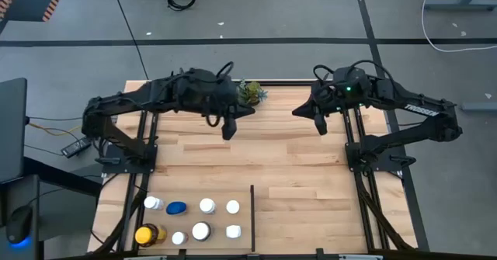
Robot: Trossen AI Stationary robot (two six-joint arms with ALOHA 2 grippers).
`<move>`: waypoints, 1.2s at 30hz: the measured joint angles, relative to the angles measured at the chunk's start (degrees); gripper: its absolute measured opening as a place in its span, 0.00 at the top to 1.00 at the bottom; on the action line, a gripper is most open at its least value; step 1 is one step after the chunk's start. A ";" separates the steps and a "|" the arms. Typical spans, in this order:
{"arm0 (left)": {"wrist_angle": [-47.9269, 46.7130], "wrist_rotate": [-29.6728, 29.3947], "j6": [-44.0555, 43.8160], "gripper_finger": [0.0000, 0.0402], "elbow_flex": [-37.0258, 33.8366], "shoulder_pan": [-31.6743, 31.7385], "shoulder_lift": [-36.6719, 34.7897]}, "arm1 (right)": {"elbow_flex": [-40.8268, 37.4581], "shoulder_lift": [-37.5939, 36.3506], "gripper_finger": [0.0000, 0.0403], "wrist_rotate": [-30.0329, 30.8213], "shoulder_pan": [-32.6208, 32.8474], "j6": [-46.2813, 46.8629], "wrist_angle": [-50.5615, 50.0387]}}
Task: Pick and place medicine bottles onto shelf by color
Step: Return to Home Position
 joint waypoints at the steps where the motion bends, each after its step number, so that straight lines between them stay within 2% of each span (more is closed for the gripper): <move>1: -0.62 -0.63 0.21 0.99 -0.91 -0.28 -1.18 | 0.00 -0.45 0.98 0.80 0.02 0.64 0.03; 4: 3.16 -1.89 -1.24 0.99 -9.61 -1.14 -6.54 | -0.25 -2.24 0.98 3.46 0.04 2.03 0.24; 7: 11.48 -2.37 -5.61 1.00 -24.47 -1.55 -15.44 | -2.45 -4.82 0.98 5.16 0.03 3.94 1.04; 10: 21.14 -2.23 -9.44 1.00 -37.83 -0.79 -24.41 | -7.42 -8.16 0.98 5.74 0.08 5.98 3.32; 13: 26.62 -2.68 -11.79 1.00 -46.45 0.21 -32.16 | -14.54 -12.39 0.99 5.79 -0.39 9.91 8.41; 17: 28.95 -3.67 -15.24 1.00 -53.39 1.64 -40.26 | -23.79 -18.04 0.99 5.59 -1.45 15.98 15.62; 26: 33.15 -4.37 -25.38 1.00 -67.43 2.21 -53.37 | -33.55 -28.19 0.99 5.08 -5.17 20.70 16.30; 31: 44.47 -5.06 -26.66 1.00 -76.85 2.36 -57.27 | -38.38 -31.56 0.99 5.27 -7.21 20.15 17.37; 36: 54.67 -5.49 -25.86 1.00 -85.83 2.23 -57.91 | -45.56 -33.29 0.99 4.78 -7.54 18.64 22.71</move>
